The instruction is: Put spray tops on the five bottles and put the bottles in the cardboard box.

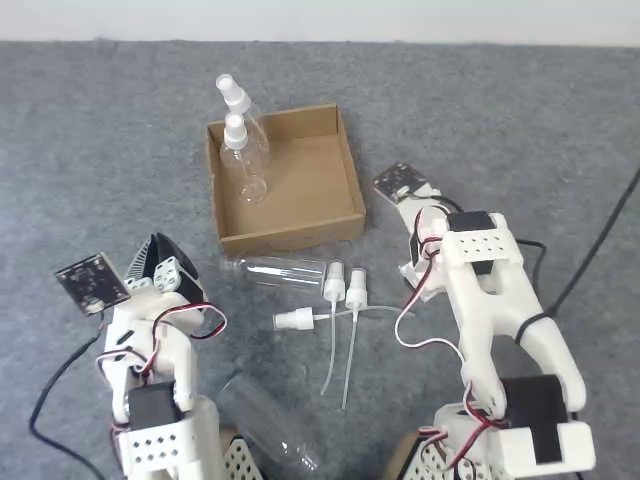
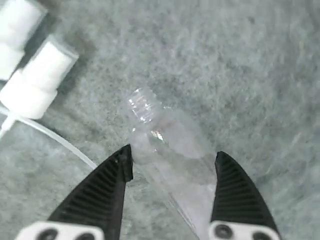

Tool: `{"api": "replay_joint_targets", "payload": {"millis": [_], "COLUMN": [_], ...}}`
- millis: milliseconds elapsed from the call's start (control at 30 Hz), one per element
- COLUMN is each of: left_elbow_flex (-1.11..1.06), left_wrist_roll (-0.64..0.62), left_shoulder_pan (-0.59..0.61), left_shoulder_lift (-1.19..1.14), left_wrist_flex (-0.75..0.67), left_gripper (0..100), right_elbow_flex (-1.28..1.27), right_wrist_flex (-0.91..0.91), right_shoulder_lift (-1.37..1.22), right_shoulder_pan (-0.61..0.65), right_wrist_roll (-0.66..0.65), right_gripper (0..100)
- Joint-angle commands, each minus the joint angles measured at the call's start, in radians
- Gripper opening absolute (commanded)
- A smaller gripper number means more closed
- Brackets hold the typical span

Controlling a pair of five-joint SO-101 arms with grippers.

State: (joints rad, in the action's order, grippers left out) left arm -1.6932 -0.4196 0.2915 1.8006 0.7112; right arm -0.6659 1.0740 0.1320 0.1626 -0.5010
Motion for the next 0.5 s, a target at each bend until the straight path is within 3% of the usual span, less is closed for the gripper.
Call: {"api": "replay_joint_targets", "payload": {"millis": [0,167,333,467], "left_elbow_flex": [0.008,0.008,0.008,0.008], "left_wrist_roll": [0.011,0.011,0.011,0.011], "left_shoulder_pan": [0.0,0.002,0.002,0.003], "left_shoulder_lift": [-0.003,-0.003,-0.003,-0.003], "left_wrist_flex": [-0.031,-0.031,-0.031,-0.031], "left_gripper": [1,1,1,1], "right_elbow_flex": [-0.009,0.031,0.098,0.103], "right_wrist_flex": [0.059,0.11,0.202,0.199], "right_shoulder_lift": [-0.025,-0.025,-0.027,-0.031], "right_shoulder_pan": [-0.022,-0.024,-0.018,-0.007], "right_wrist_roll": [0.074,0.077,0.068,-0.055], "right_gripper": [13.4,14.2,26.6,27.5]}}
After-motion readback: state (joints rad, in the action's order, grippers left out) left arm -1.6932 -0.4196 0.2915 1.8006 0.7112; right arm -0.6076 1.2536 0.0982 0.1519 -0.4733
